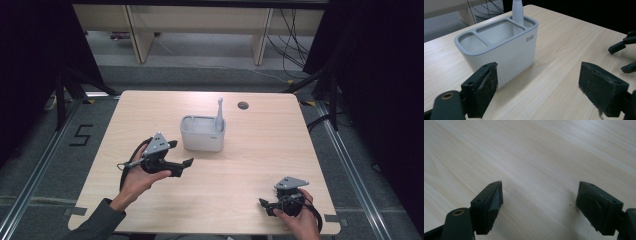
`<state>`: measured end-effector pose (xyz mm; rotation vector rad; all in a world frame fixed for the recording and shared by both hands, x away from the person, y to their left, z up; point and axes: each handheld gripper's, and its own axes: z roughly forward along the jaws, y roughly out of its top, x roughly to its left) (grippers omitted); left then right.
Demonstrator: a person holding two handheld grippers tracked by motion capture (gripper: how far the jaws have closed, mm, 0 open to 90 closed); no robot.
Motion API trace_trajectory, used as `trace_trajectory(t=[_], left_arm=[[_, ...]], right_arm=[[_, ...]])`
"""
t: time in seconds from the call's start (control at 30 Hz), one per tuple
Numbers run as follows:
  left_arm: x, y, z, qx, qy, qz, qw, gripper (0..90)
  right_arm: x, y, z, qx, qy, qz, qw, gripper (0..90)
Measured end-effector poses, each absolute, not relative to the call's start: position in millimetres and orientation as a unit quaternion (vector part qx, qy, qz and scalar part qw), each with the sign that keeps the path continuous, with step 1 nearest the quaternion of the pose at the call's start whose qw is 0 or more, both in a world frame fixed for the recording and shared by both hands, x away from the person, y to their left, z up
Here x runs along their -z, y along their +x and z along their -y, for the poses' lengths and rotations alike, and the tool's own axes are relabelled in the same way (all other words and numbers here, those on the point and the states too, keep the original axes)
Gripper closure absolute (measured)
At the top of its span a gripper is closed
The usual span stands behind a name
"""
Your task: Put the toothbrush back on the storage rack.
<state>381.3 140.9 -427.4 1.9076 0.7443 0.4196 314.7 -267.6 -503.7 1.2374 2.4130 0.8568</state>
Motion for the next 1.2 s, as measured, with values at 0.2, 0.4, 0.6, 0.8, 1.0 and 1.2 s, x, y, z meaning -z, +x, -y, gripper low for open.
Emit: trace_trajectory(t=[0.2, 0.4, 0.6, 0.8, 1.0, 1.2], left_arm=[[434, 376, -148, -0.171, 0.79, -0.312, 0.499, 15.5], [439, 371, -149, -0.166, 0.795, -0.31, 0.494, 15.5], [444, 363, -150, -0.16, 0.803, -0.305, 0.486, 15.5], [450, 356, -156, -0.157, 0.806, -0.306, 0.481, 15.5], [456, 350, -162, -0.159, 0.811, -0.306, 0.473, 15.5], [461, 344, -167, -0.162, 0.819, -0.303, 0.46, 15.5]], right_arm=[[504, 314, 266, -0.299, 0.433, -0.837, 0.148, 22.2], [504, 315, 267, -0.299, 0.434, -0.837, 0.148, 22.3], [504, 314, 266, -0.299, 0.434, -0.836, 0.148, 22.2], [504, 314, 266, -0.3, 0.435, -0.836, 0.149, 22.3], [503, 314, 266, -0.301, 0.431, -0.837, 0.15, 22.2], [503, 314, 267, -0.302, 0.431, -0.837, 0.15, 22.2]])
